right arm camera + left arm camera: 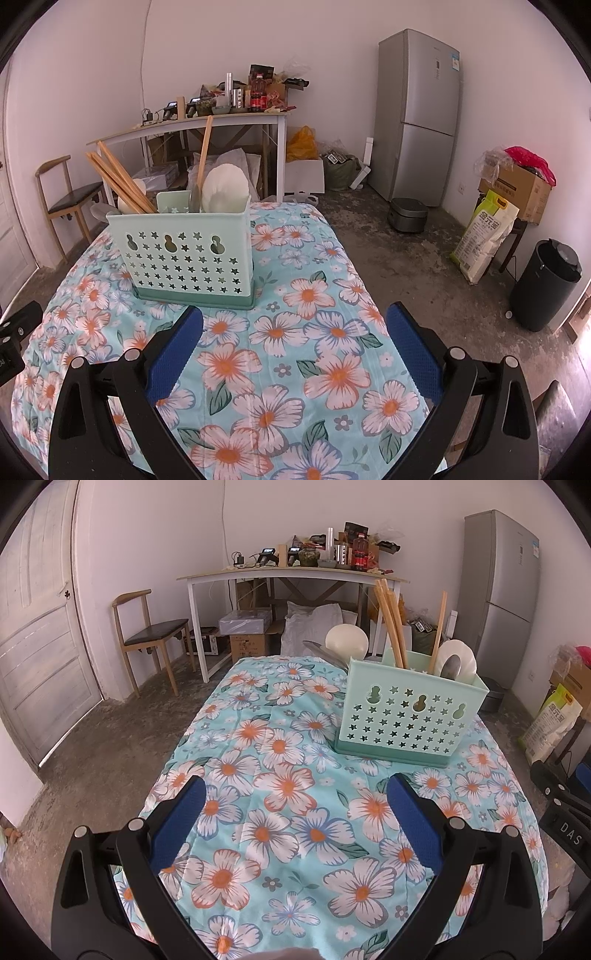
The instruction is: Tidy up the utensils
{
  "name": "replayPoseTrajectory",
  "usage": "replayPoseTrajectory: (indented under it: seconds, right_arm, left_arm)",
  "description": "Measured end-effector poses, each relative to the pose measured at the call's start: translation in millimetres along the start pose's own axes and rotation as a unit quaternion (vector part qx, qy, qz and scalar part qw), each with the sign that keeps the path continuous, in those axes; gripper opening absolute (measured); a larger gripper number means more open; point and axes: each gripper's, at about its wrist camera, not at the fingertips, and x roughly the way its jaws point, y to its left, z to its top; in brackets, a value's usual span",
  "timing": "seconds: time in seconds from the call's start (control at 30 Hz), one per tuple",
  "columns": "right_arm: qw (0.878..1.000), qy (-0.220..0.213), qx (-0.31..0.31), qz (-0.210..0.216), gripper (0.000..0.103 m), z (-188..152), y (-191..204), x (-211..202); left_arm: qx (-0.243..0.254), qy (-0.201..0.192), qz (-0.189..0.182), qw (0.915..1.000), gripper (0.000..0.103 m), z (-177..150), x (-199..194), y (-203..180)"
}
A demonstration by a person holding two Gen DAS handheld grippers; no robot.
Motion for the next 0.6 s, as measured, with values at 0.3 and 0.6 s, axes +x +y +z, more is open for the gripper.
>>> replayPoseTrajectory:
  seconds: [0.3,0.6]
  right_arm:
    - [1.0,0.001,0.0,0.001,0.097,1.2,-0.2,0.4]
    - [1.0,0.002,0.0,0.002,0.097,1.0,0.5,0.4]
  left_arm:
    - [0.001,0.001,-0.001,1.0,0.095,0.2,0.2,0.3]
    - [-0.001,0.002,-0.001,1.0,0.095,0.3,0.6,1.2]
